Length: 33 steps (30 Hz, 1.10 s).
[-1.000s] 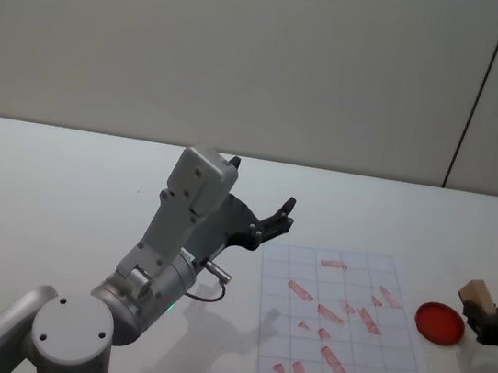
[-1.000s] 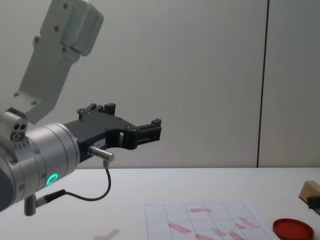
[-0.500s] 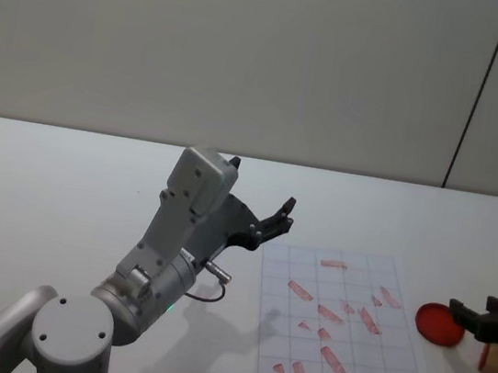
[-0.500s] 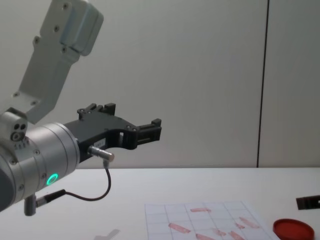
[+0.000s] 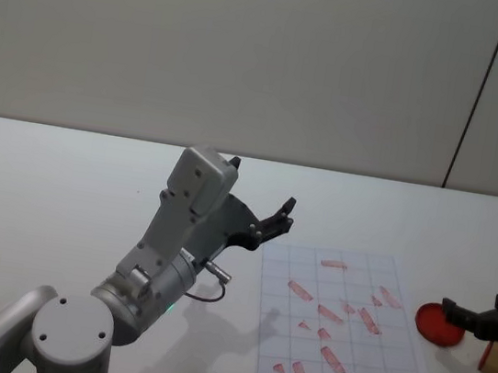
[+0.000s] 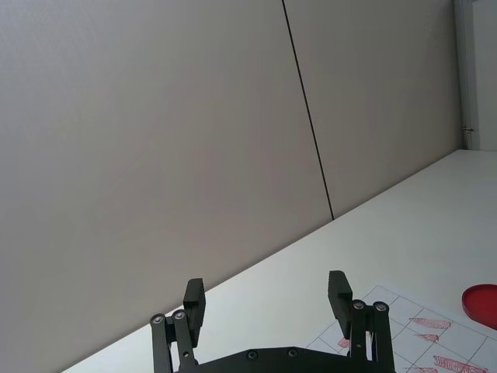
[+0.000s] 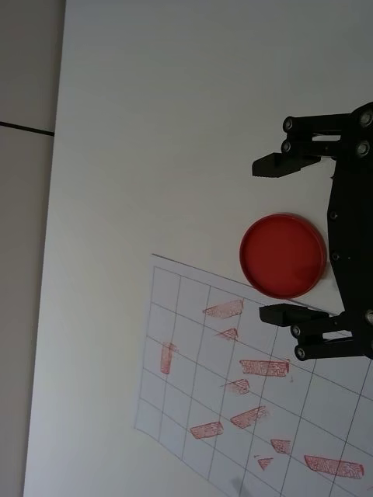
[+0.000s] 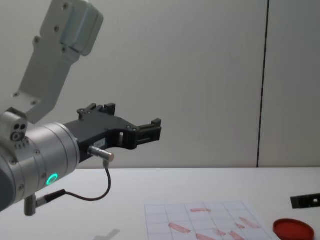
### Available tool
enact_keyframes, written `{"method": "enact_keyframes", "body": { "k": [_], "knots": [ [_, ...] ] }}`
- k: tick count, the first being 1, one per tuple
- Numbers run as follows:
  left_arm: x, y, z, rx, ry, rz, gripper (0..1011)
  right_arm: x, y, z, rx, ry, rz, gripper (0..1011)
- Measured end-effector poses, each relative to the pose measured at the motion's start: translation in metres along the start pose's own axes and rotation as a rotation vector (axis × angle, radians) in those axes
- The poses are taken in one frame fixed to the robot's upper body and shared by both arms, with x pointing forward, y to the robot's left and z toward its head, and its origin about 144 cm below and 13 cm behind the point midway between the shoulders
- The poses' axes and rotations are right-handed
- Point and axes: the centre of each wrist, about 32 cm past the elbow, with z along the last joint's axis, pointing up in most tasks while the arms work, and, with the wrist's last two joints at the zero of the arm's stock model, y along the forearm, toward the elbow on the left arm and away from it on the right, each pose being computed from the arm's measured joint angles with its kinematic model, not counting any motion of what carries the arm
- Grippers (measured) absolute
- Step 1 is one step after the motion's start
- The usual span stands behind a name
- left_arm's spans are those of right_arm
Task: Use the one hand to pick up the stamp and affix it onto the A4 paper.
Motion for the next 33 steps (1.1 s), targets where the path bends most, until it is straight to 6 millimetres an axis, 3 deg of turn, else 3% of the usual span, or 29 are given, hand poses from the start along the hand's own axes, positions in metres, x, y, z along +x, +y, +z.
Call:
{"method": "enact_keyframes", "body": {
  "k": [33],
  "knots": [
    [0.0, 0.0, 0.0, 0.0, 0.0, 0.0, 1002, -0.018, -0.014, 0.005, 0.31, -0.238, 0.021, 1001]
  ]
}}
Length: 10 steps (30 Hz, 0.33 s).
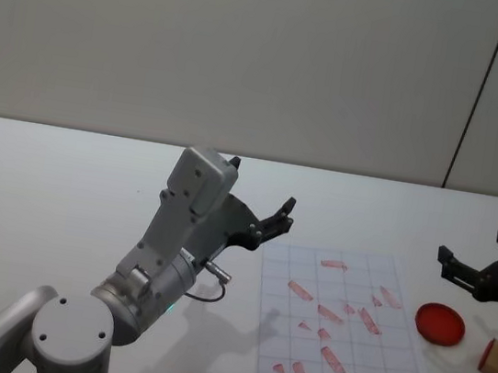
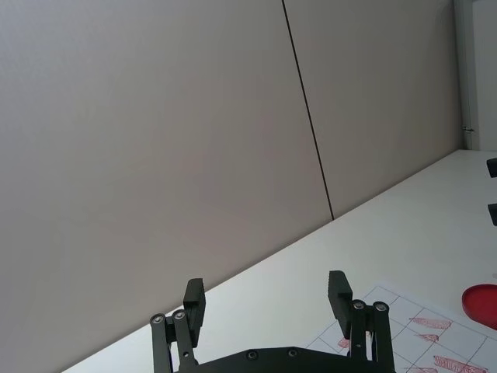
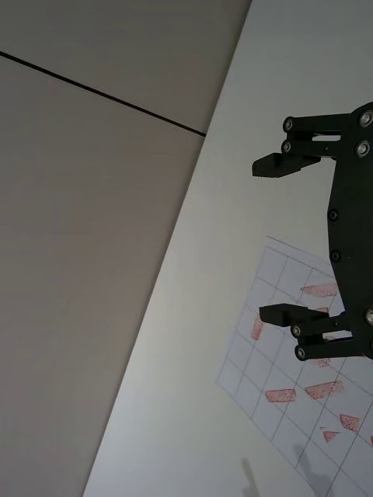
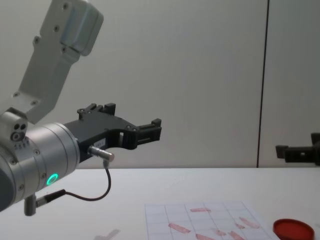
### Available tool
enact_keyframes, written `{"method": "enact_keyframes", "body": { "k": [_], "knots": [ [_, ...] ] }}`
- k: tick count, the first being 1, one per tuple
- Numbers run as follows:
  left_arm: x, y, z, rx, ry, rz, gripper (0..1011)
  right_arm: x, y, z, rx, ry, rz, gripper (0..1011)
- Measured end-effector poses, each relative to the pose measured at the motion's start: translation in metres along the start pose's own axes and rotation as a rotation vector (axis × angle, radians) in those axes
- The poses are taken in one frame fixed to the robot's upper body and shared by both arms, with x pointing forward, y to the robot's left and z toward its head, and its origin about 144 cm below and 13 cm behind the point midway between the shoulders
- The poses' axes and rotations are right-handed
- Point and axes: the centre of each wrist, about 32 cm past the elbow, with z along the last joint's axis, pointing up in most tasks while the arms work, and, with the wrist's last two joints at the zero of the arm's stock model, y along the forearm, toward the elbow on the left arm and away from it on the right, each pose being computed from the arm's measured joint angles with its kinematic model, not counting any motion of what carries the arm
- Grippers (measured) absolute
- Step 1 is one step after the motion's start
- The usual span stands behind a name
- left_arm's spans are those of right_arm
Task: Use the one hand to pick up the stamp and affix it onto the A4 paper.
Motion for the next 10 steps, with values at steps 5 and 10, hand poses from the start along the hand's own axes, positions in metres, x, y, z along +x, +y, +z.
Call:
{"method": "enact_keyframes", "body": {
  "k": [5, 10],
  "knots": [
    [0.0, 0.0, 0.0, 0.0, 0.0, 0.0, 1002, -0.0019, -0.0013, 0.002, 0.027, -0.024, 0.004, 1001],
    [0.0, 0.0, 0.0, 0.0, 0.0, 0.0, 1002, -0.0029, -0.0019, 0.003, 0.042, -0.037, 0.007, 1001]
  ]
}}
